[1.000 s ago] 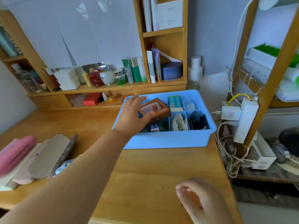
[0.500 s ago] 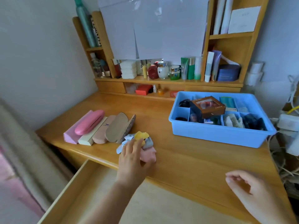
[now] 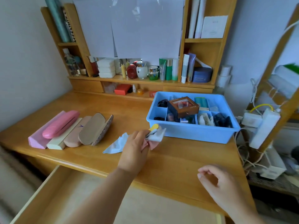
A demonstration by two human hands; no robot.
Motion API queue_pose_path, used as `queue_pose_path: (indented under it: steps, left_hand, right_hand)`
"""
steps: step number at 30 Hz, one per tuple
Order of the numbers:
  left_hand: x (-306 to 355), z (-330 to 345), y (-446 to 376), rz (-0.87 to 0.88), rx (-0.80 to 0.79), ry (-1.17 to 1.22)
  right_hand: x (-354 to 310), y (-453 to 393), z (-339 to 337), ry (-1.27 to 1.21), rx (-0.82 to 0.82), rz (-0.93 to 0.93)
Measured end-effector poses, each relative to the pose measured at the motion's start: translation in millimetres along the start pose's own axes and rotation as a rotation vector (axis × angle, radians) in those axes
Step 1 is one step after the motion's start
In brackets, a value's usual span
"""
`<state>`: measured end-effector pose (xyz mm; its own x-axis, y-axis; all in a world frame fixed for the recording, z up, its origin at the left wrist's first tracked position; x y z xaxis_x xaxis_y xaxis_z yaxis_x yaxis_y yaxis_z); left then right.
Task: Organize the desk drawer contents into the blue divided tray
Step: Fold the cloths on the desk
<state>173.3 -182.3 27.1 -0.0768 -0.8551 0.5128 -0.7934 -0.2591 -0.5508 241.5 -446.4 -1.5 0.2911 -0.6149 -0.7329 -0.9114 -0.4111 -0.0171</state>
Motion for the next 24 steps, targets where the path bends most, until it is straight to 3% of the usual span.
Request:
queue_pose_path:
  steps: [4,6,10,12,15,17,19,24]
  left_hand:
    - [12,27,-3,0.022,-0.339,0.064]
    - [9,22,5,-0.008,-0.271,0.083]
    - [1,-4,37,-0.154,0.109,-0.006]
    - [-5,-5,52,-0.252,0.08,-0.05]
    - [-5,-1,60,-0.192,-0.076,-0.199]
    - [-7,-7,55,-0.295,-0.096,-0.241]
    - [-7,-15,48,-0.366,-0.071,-0.168]
    - [19,-38,19,-0.249,0.084,0.017]
  right_hand:
    - [3,0,1,0.004,0.011,-0.007]
    - [5,0,1,-0.014,0.028,-0.017]
    - [7,-1,2,-0.034,0.039,-0.046]
    - [9,-2,3,-0.033,0.034,-0.043]
    - [9,-3,2,-0.026,0.039,-0.044]
    - [9,-3,2,-0.025,0.04,-0.044]
    - [8,-3,2,-0.012,0.036,-0.045]
    - [8,-2,2,-0.028,0.033,-0.029]
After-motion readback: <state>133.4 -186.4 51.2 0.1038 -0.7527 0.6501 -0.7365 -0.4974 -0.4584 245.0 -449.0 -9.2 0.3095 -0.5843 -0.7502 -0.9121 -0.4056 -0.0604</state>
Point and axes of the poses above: each hand's wrist, its own y-axis away from the middle knuckle, its own z-axis out of the palm, x = y × z, the point moved 4 cm from there along -y, towards the middle knuckle, and after that the axes turned 9 degrees about z, right-handed, at the moved point
